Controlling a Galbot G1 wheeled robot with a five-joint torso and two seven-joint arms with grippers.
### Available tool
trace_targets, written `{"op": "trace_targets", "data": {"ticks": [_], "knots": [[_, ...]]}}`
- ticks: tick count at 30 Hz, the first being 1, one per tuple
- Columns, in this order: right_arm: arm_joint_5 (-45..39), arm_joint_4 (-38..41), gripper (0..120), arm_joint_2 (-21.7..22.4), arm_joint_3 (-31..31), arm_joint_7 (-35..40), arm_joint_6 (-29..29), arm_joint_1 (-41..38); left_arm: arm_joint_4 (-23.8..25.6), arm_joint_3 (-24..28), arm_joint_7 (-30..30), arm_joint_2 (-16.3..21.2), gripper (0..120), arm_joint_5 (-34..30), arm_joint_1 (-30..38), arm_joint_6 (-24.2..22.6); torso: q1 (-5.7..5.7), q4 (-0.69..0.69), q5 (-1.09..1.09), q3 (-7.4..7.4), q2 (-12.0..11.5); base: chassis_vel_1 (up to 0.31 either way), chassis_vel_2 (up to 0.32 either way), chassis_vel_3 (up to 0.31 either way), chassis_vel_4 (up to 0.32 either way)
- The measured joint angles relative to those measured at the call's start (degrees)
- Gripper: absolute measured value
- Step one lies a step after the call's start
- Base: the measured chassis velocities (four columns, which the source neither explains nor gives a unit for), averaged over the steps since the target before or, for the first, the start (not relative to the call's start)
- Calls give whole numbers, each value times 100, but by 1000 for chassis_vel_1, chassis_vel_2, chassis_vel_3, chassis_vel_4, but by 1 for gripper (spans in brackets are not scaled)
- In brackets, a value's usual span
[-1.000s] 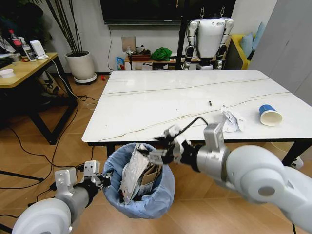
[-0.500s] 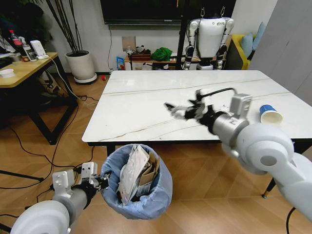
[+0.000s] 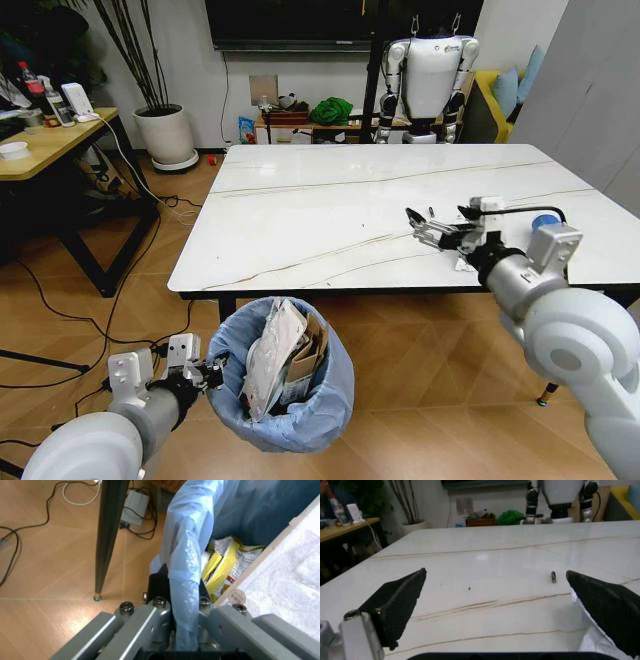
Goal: Pick up the trash bin and place the trash from the table into it.
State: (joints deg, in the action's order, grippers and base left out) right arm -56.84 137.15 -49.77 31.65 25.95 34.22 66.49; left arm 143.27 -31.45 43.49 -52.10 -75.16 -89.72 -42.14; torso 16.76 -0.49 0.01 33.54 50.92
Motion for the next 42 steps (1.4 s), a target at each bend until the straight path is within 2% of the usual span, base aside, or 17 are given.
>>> {"op": "trace_targets", "data": {"ticks": [4, 7, 13, 42], "knots": [[116, 193, 100, -225, 267, -178, 134, 476, 0, -2, -8, -32, 0, 3, -36, 0, 0, 0, -1, 0, 0, 0, 0, 0, 0], [137, 207, 100, -248, 283, -200, 139, 517, 0, -1, -8, -32, 0, 4, -37, 0, 0, -1, 0, 0, 0, 0, 0, 0, 0], [539, 318, 100, -660, 409, -492, 154, 971, 0, -74, -14, 12, 0, 2, -116, 0, 0, 1, -1, 0, 0, 0, 0, 0, 0], [610, 538, 100, -705, 697, -612, 146, 1230, -3, -82, -23, 44, 0, 37, -233, 0, 0, -1, 0, 0, 0, -107, -99, 98, 103]]}}
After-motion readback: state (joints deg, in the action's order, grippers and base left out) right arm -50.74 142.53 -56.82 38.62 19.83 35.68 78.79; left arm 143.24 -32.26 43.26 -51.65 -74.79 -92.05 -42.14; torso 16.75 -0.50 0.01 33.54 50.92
